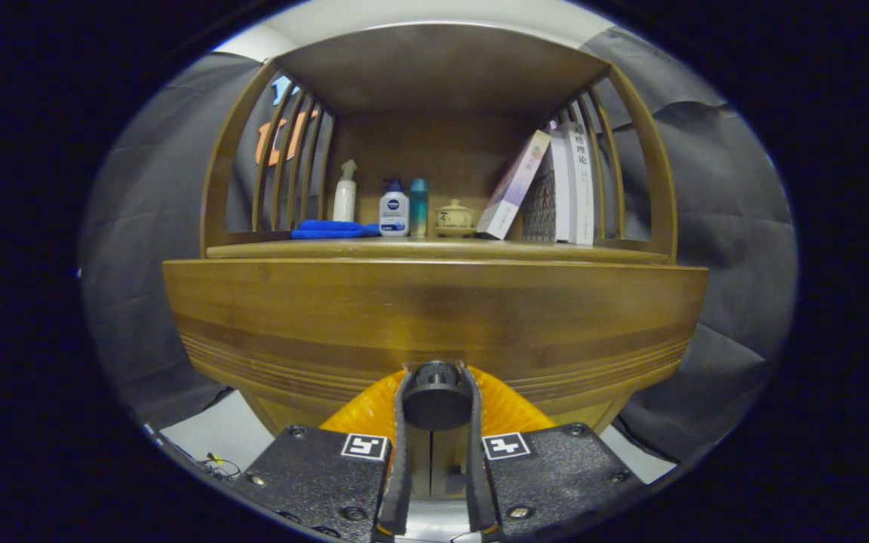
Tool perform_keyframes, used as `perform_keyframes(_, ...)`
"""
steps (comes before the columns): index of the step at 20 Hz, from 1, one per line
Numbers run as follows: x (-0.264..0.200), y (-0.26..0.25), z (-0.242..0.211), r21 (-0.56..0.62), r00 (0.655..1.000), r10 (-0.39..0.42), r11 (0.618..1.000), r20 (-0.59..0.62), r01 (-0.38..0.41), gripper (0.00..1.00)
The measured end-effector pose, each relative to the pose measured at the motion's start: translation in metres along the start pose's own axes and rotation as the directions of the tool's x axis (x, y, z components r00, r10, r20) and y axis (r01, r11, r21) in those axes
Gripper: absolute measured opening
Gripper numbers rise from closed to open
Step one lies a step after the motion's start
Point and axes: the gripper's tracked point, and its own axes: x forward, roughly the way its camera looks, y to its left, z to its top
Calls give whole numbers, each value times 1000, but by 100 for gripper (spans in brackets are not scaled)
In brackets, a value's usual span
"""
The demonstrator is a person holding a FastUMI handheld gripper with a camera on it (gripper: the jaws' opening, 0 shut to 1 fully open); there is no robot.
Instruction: Pull open the drawer, take out the items inside it, and place them on the countertop above the cabinet.
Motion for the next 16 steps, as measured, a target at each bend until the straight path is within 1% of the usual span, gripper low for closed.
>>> perform_keyframes(8,-63,-3,-16,-4,1000,2,1000,8,-2,33)
perform_keyframes(16,-106,-4,-33,-10,1000,0,1000,6,0,33)
